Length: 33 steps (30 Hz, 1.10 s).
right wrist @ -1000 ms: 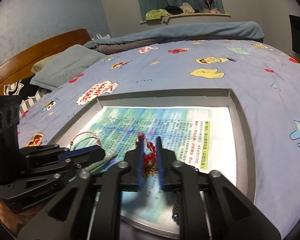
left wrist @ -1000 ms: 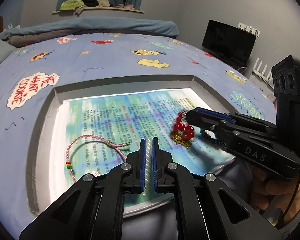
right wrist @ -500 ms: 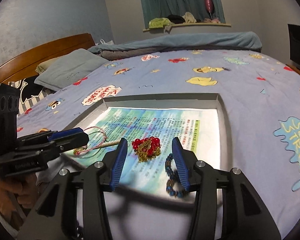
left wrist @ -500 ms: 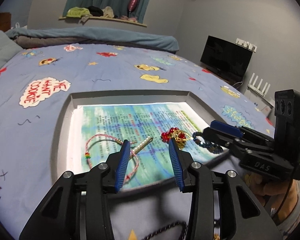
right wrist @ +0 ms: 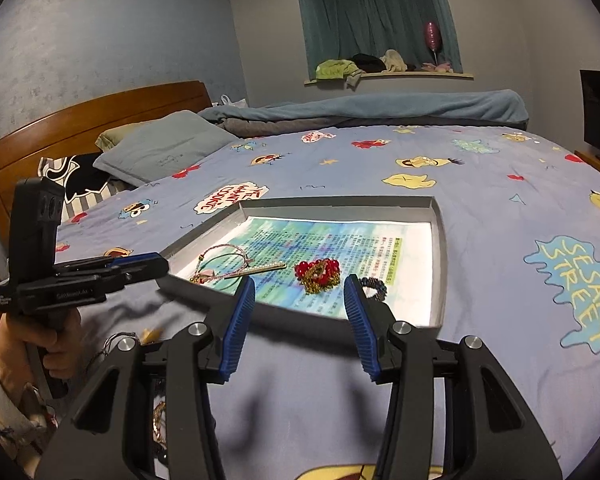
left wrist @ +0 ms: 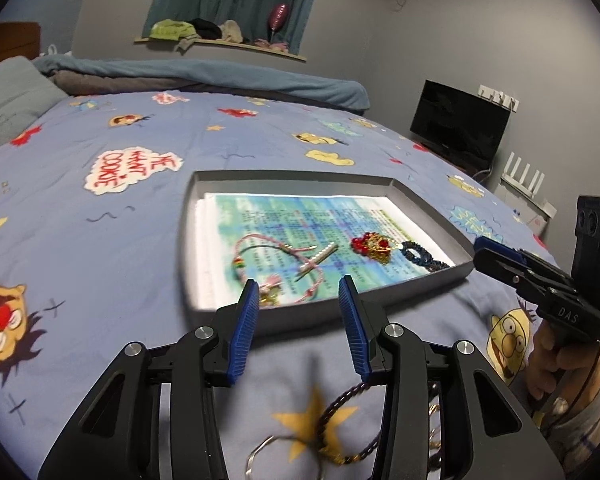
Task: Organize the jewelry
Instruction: 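Grasp a silver hoop earring with the left tool while the right tool grasps the black bead bracelet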
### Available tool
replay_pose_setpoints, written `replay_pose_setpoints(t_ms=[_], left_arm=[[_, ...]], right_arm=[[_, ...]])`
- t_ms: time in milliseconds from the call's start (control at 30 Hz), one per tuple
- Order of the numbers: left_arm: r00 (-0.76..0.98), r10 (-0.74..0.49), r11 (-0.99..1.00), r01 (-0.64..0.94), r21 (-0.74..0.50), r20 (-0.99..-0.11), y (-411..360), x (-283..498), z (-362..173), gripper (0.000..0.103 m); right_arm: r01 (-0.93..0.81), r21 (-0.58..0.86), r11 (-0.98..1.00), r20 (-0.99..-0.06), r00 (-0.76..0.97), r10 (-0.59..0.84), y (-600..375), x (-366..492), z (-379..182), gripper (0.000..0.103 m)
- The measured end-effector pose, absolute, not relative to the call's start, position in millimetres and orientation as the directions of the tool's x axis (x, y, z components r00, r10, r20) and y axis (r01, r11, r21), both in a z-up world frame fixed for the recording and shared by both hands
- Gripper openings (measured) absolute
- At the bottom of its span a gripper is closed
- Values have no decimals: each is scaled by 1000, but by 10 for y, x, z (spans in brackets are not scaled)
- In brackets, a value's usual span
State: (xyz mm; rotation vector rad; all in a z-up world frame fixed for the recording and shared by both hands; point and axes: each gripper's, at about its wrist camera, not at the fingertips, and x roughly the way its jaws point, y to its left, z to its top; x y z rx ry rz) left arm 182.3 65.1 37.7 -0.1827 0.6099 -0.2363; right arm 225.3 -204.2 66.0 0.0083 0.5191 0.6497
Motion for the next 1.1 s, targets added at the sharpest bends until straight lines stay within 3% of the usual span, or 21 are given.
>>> replay_pose_setpoints(t_ms=[500,1100], left_arm=[[792,-271,957,161,-241,-547,792,1365,292,45],[714,-235,972,165,-168,-659,767,1137,-9,45]], right_arm=[[-644,162,748,-510,594,622,-1922,1948,463,48],[-712,171,681,-597,475,647,-1755,1794,209,45]])
